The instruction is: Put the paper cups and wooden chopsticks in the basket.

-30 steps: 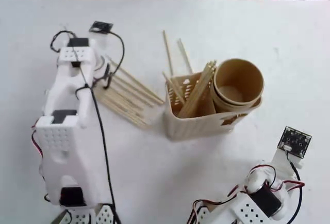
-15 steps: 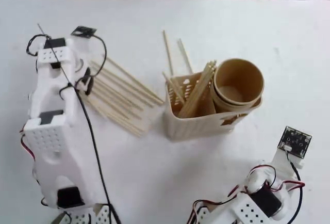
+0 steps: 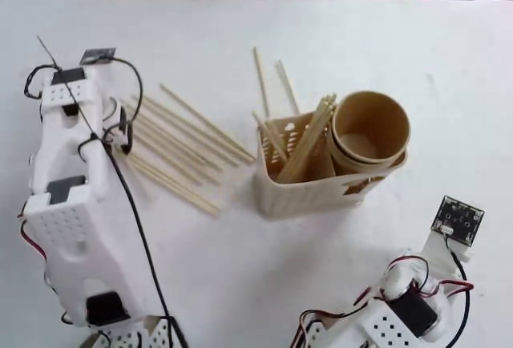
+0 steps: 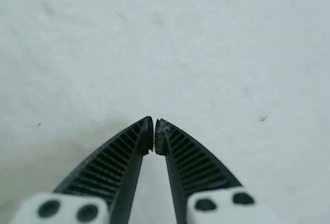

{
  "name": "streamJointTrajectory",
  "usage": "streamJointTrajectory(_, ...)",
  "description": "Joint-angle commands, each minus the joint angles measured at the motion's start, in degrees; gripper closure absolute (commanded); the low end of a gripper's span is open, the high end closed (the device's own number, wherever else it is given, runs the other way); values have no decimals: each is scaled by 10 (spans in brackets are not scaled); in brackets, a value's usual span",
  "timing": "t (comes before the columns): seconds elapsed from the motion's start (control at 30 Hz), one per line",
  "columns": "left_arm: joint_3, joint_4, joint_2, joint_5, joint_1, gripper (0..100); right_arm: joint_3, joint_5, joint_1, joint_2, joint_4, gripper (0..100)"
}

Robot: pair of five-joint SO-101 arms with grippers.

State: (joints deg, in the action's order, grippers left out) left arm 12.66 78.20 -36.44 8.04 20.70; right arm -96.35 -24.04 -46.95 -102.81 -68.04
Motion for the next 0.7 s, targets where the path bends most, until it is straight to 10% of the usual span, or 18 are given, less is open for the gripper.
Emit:
streamJointTrajectory(0.0, -32, -15, 5, -9, 7, 876, -5, 2, -4, -5, 6, 979)
streamJointTrajectory(0.67, -40, -66, 23, -180, -12, 876, -5, 2, -3, -5, 6, 979)
